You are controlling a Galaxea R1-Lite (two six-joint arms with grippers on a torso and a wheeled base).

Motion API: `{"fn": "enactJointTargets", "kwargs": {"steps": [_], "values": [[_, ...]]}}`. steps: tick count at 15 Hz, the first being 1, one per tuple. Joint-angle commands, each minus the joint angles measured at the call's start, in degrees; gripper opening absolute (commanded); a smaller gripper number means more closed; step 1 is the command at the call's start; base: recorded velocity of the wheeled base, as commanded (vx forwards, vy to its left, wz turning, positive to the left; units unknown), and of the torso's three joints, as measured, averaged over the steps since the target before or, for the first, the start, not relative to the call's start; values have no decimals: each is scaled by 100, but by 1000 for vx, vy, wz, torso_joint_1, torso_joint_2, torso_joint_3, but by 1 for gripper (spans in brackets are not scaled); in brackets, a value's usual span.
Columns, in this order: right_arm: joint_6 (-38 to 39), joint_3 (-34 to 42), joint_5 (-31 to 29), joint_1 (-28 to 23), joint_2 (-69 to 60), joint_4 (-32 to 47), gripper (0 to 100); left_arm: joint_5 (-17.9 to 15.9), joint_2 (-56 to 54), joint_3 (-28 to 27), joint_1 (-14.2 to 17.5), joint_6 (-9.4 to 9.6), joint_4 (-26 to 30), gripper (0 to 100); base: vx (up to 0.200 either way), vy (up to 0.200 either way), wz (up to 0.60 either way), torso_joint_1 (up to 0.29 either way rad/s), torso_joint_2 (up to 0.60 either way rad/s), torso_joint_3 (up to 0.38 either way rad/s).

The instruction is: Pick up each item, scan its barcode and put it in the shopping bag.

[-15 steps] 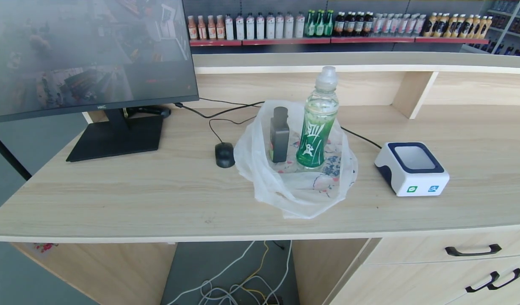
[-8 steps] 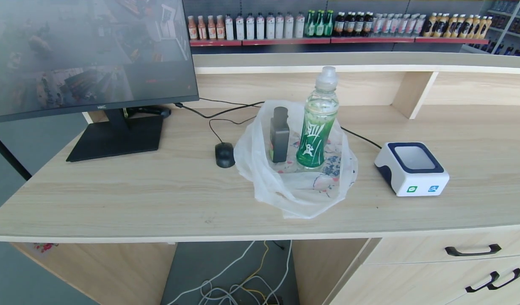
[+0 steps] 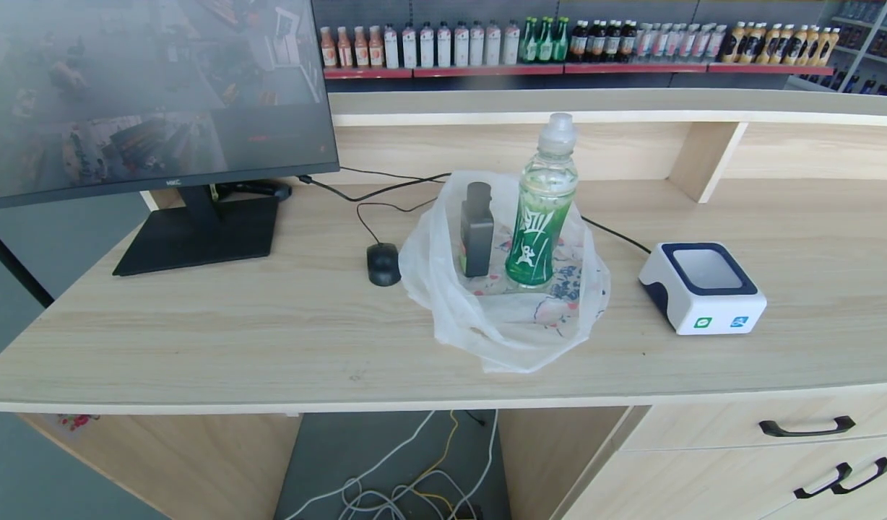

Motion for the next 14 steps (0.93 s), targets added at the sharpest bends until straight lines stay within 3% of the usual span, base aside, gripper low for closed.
{"fn": "enactJointTargets", "kwargs": {"steps": [1,8,11,14], "values": [[5,2,0,0,11,2,100,1,-2,0,-3,2,0,100,0,0,0,0,0,0],[14,2,-9,0,11,2,100,1,-2,0,-3,-7,-9,100,0,0,0,0,0,0],[14,2,0,0,11,2,100,1,-2,0,-3,-7,-9,100,-200,0,0,4,2,2],[14,2,-9,0,11,2,100,1,-2,0,-3,-33,0,100,0,0,0,0,0,0]]}}
